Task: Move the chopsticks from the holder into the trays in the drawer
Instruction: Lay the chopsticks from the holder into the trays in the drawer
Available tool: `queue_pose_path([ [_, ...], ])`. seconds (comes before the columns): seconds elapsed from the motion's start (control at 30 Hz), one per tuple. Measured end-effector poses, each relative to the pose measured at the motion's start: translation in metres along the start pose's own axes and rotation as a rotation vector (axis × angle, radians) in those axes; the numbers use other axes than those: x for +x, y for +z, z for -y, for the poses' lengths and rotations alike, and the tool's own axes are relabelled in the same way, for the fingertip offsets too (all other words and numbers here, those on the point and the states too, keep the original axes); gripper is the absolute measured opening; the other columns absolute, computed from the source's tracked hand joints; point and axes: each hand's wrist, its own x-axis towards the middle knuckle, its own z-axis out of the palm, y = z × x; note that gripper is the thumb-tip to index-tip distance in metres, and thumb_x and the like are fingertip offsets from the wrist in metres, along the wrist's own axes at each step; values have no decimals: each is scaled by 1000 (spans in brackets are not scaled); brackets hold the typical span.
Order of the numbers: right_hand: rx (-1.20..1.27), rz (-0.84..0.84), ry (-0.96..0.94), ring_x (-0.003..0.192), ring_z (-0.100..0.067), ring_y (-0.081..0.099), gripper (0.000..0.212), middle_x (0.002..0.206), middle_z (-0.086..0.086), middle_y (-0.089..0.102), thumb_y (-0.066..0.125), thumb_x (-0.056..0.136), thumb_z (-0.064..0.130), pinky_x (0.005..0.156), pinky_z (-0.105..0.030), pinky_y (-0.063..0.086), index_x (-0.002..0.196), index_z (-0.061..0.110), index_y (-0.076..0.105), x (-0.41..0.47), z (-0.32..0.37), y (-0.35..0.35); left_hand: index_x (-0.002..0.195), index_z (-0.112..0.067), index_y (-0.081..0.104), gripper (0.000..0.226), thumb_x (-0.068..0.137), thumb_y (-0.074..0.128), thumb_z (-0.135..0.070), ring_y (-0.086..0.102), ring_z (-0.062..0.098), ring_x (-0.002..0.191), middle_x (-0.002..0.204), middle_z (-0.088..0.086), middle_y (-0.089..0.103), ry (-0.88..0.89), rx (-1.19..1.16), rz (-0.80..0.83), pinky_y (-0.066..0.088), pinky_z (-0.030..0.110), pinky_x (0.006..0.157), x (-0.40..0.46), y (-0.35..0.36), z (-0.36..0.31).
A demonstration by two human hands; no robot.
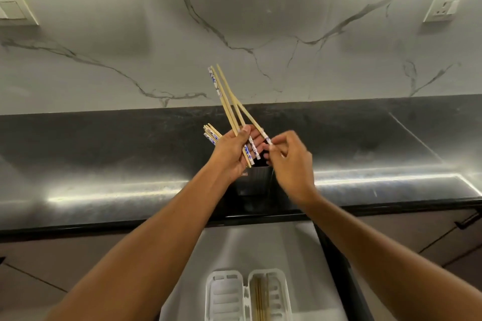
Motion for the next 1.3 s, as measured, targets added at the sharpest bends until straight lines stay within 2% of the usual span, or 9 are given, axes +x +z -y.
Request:
queue_pose_path([
  [0.23,32,48,26,66,11,62,3,73,14,62,54,96,15,54,-8,47,96,14,51,-15,-14,12,110,-2,63,21,97,51,-13,71,23,88,102,15,72,-54,123,-10,60,35,74,0,-7,16],
  [0.37,-99,147,33,57,-3,58,8,69,14,58,56,95,21,48,-12,45,89,20,50,-13,-18,13,111,-3,65,21,96,54,-12,72,19,79,96,14,73,-31,238,-27,59,35,79,1,-7,21],
  [0.5,-249,111,-11,62,-3,55,11,69,12,58,57,93,23,63,-22,49,83,20,60,8,-10,1,104,-4,66,15,95,55,-9,69,18,80,89,12,69,38,352,1,56,34,82,0,-13,24],
  [0.57,-347,20,-143,71,-6,56,8,81,6,63,55,94,18,75,-27,52,93,17,64,28,5,-11,106,-3,65,17,95,55,-10,70,20,86,89,12,70,60,410,7,55,36,90,-2,-17,23],
  [0.7,-746,-69,-758,98,-27,58,26,111,-12,62,64,87,8,88,-40,48,113,12,67,74,53,-30,111,-2,64,21,94,57,-11,71,23,94,94,13,71,81,509,6,55,38,92,-5,-21,25],
  [0.83,-1362,377,-924,138,-30,34,36,145,-5,47,61,89,22,112,-53,19,125,30,61,104,88,-32,110,-4,65,20,94,56,-11,71,23,96,99,16,71,112,583,34,55,36,92,-10,-22,24],
  [1.0,-1508,457,-1026,124,-23,50,25,117,2,67,65,87,27,115,-51,19,112,27,67,113,97,-29,106,-6,68,16,94,58,-10,72,21,92,96,14,72,147,650,58,57,34,89,-11,-31,17],
  [1.17,-1406,267,-1066,105,-29,55,24,102,-11,63,67,85,22,96,-43,40,107,12,70,125,105,-46,104,-6,67,15,95,56,-10,72,20,89,94,14,72,110,691,29,58,34,86,-11,-45,13],
  [1.3,-1262,104,-868,96,-29,54,23,96,-10,62,65,87,18,83,-41,44,108,11,71,133,92,-68,102,-3,64,14,96,54,-9,71,21,84,93,17,69,47,503,-51,58,37,84,-6,-52,13],
])
